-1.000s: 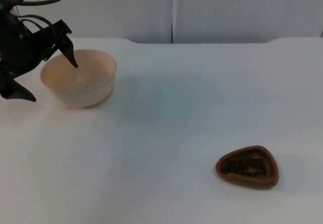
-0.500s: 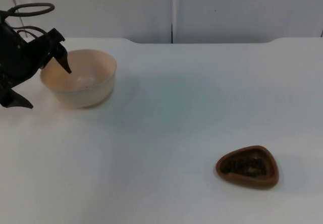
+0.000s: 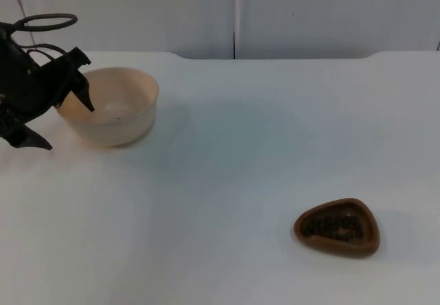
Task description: Pick up the bowl with the left hand and pour the coffee beans from the cup into the bowl with the right hand.
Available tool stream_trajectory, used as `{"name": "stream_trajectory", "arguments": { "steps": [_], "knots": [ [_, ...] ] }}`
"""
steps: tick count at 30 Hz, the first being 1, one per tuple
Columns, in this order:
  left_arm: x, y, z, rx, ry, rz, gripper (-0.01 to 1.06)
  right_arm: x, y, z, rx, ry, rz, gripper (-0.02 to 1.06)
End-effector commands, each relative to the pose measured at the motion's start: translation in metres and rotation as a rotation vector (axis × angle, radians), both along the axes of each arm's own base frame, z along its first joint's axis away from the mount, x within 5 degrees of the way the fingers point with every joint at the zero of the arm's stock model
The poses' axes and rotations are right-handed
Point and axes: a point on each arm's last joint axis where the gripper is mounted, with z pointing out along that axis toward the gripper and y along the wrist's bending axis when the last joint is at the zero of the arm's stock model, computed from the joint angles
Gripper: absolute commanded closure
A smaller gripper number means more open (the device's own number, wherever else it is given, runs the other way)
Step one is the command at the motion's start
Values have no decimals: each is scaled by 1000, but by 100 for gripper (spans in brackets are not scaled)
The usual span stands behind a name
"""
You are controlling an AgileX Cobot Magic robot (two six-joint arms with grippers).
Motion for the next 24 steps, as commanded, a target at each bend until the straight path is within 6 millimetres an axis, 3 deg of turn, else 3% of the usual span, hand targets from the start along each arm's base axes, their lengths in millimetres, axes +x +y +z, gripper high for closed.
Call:
{"name": "stream_trajectory", "arguments": {
  "steps": [1,5,11,15,24],
  "knots": [
    [2,1,2,-8,-12,17,41,0,0,0,-2,-5,-6,-1],
    [2,0,2,-13,-10,19,65,0,0,0,-2,-5,-6,-1],
    [1,0,5,-17,-12,18,84,0,0,0,-2,-5,-6,-1],
    [1,0,10,-20,-25,17,103,0,0,0,-2,-5,-6,-1],
    [0,-1,16,-15,-28,-14,105,0,0,0,-2,-5,-6,-1]
  ]
}}
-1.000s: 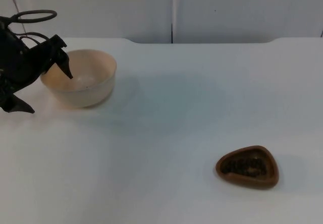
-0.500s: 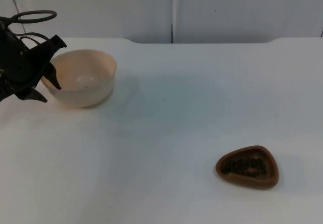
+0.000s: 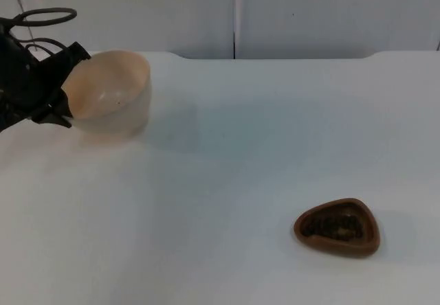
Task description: Pick up the bowl with the left hand and pour the coffee beans from the cup into the bowl with the right hand.
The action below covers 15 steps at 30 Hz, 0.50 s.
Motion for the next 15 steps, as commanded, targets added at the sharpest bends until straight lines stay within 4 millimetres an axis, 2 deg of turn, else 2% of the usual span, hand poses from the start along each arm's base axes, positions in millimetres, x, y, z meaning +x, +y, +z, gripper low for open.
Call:
{"name": "stream_trajectory", "arguments": {
  "steps": [1,9,15],
  "knots": [
    [0,0,10,-11,-13,-3,105,0,0,0,-2,-5,-6,-1],
    [-7,-4,21,-13,15,-91,105,0,0,0,-2,-5,-6,-1],
    [-16,-4,47,46,18,-205,105,0,-1,0,-10,-5,-9,-1]
  ]
}}
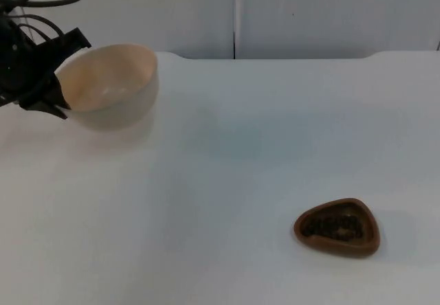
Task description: Pick up the bowl with the left hand and pour the coffee beans from the cup into the bowl with the right hand.
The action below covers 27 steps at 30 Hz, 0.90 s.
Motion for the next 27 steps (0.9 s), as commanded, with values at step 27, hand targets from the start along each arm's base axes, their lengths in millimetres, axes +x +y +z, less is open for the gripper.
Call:
{"name": "stream_trajectory", "arguments": {
  "steps": [27],
  "knots": [
    [-59,-83,94,188,-64,-626,105,0,-1,0,-10,-5,-9,-1]
  ]
}}
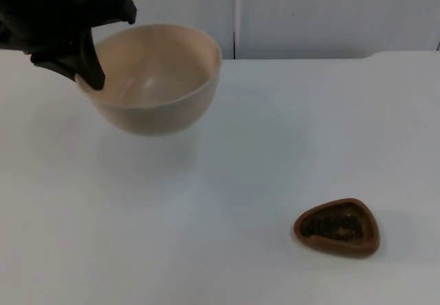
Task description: Pick up the bowl with the left hand and pour the coffee beans from the cup into the bowl with the right hand.
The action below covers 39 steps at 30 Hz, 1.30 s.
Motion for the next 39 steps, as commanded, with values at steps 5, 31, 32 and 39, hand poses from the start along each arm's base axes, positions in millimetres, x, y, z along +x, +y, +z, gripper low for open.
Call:
{"name": "stream_trajectory", "arguments": {
  "steps": [5,31,32,39],
  "knots": [
    [-12,-24,3,16,3,-100,105,0,0,0,-3,-5,-4,-1],
    [-85,-53,-53,21,-29,-282,105,0,0,0,-3,-5,-4,-1],
    [-88,-58,-53,30,-37,-311,105,0,0,0,-3,-5,-4,-1],
    [-91,-66,-53,42,-57,-353,105,0,0,0,-3,-5,-4,-1]
  ]
}}
